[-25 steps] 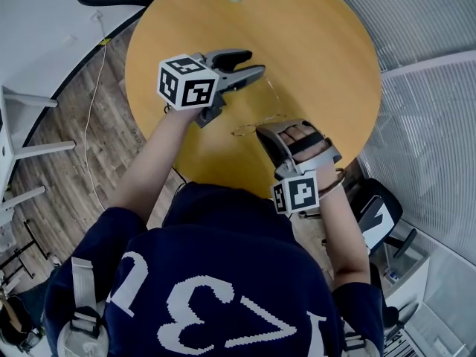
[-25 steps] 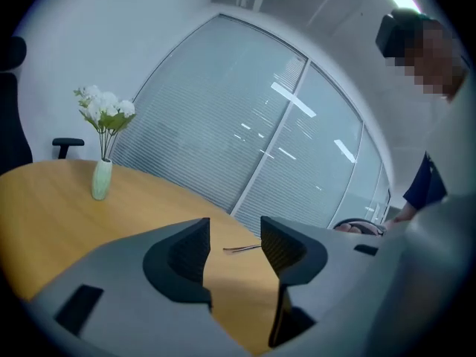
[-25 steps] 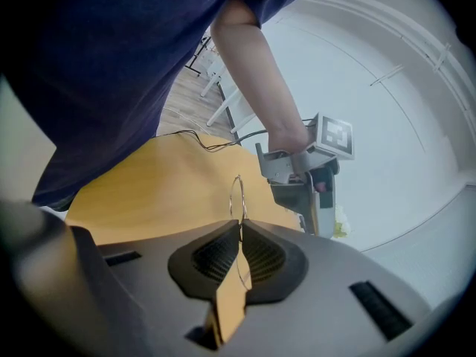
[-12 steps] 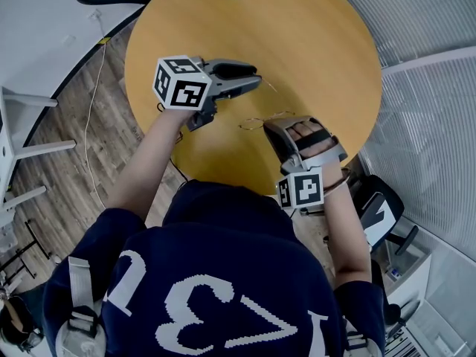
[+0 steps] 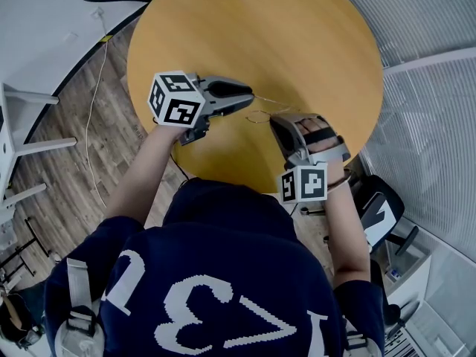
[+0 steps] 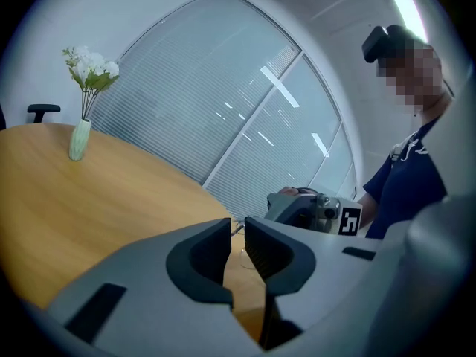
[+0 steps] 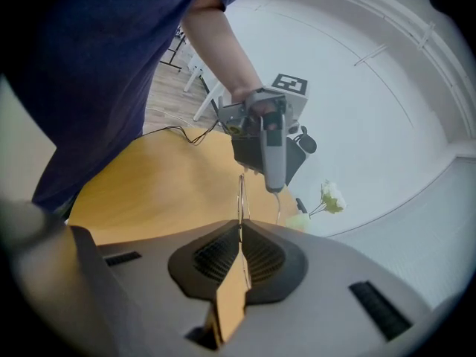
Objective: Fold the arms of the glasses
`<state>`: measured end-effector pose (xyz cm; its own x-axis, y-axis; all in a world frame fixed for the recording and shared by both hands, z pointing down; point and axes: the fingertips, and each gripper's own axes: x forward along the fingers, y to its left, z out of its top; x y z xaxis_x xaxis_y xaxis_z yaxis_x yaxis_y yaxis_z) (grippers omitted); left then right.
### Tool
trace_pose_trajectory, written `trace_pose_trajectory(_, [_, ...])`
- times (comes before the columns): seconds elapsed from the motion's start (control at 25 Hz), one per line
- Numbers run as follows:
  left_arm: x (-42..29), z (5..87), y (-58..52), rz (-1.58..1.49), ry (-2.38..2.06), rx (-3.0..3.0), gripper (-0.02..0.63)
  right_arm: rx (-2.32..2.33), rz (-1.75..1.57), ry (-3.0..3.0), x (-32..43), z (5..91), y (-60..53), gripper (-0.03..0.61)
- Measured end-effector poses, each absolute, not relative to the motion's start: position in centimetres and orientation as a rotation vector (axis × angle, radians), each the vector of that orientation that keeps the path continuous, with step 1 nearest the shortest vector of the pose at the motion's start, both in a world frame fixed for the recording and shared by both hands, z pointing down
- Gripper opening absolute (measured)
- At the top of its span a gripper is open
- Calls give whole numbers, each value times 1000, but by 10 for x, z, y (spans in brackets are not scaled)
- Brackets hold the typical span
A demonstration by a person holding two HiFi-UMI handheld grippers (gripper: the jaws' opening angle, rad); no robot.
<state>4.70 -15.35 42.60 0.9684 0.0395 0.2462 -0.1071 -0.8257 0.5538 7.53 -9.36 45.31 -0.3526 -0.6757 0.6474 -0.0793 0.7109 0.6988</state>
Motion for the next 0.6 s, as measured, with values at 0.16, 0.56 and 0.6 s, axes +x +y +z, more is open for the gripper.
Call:
trace_pose_trajectory(0.16, [45,441,-129,440,49,2514,67,610,-678,-1850,78,452,-95,32])
trace_pose_trajectory(0.56, [44,437,-131,311,8,2483,67,595,-657,-1844,85,461,-93,31])
trace_pose_trajectory(0.6, [41,435,-139,283,-51,2492,67,593,-649,-1844,86,464,-95,31])
